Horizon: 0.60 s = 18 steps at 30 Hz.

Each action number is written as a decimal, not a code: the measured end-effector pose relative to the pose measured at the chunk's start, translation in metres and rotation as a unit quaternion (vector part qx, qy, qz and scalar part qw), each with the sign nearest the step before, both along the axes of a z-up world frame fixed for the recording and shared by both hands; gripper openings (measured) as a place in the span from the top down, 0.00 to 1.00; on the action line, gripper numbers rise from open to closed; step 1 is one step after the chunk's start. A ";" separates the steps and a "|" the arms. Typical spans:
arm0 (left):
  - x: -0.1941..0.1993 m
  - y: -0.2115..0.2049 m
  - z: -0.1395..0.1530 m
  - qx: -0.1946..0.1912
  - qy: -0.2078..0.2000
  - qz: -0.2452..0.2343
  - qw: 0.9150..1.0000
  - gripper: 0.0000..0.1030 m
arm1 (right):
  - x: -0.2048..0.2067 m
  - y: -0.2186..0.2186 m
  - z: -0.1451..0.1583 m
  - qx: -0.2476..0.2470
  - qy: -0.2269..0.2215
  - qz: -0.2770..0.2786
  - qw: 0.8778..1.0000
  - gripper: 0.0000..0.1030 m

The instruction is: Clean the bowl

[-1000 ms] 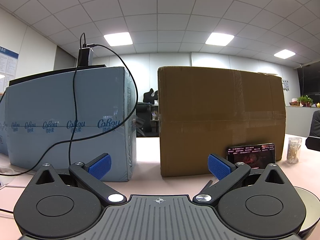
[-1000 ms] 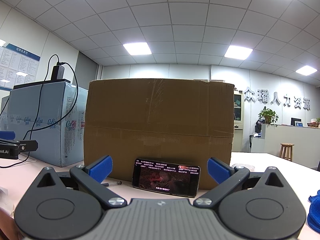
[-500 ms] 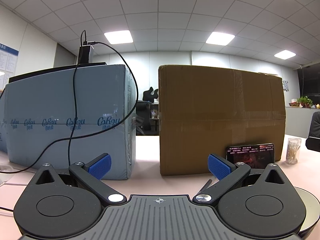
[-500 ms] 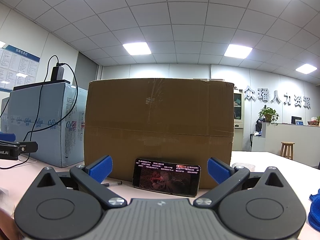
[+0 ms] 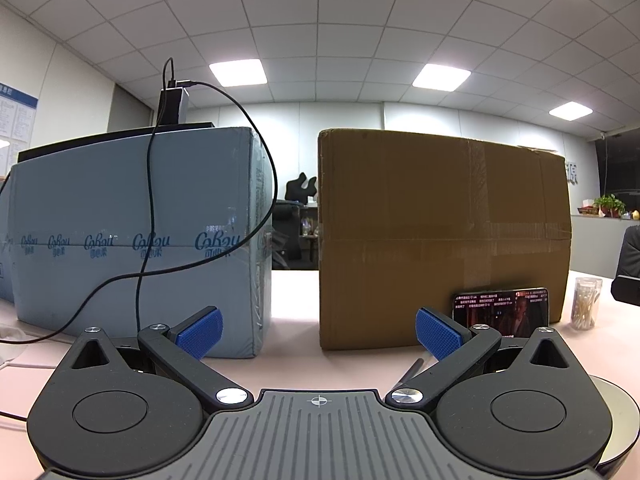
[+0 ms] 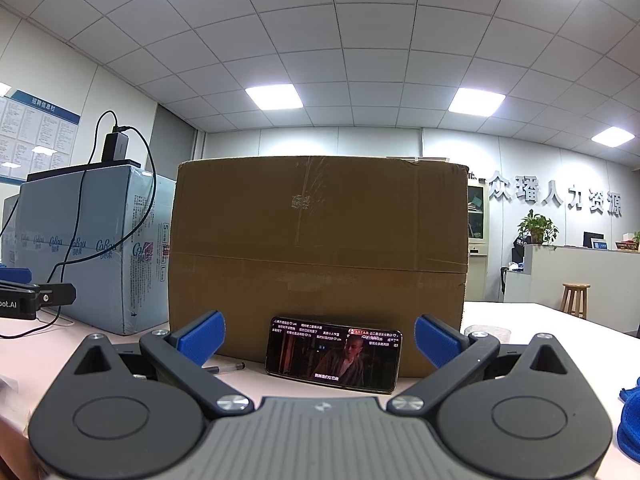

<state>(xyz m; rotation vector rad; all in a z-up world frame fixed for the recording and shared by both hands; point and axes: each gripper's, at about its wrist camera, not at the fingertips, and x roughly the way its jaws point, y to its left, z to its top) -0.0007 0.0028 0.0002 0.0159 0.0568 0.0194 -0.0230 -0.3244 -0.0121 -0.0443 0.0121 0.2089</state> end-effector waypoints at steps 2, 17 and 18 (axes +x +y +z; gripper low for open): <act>0.000 0.000 0.000 0.001 0.000 -0.001 1.000 0.00 | 0.000 0.000 0.000 -0.001 -0.001 0.001 1.000 0.00; -0.001 0.000 0.000 0.003 0.001 -0.004 1.000 0.00 | -0.003 -0.001 -0.002 -0.004 -0.004 0.001 1.000 0.00; -0.001 0.000 0.000 0.003 0.001 -0.004 1.000 0.00 | -0.003 -0.001 -0.001 -0.004 -0.004 0.001 1.000 0.00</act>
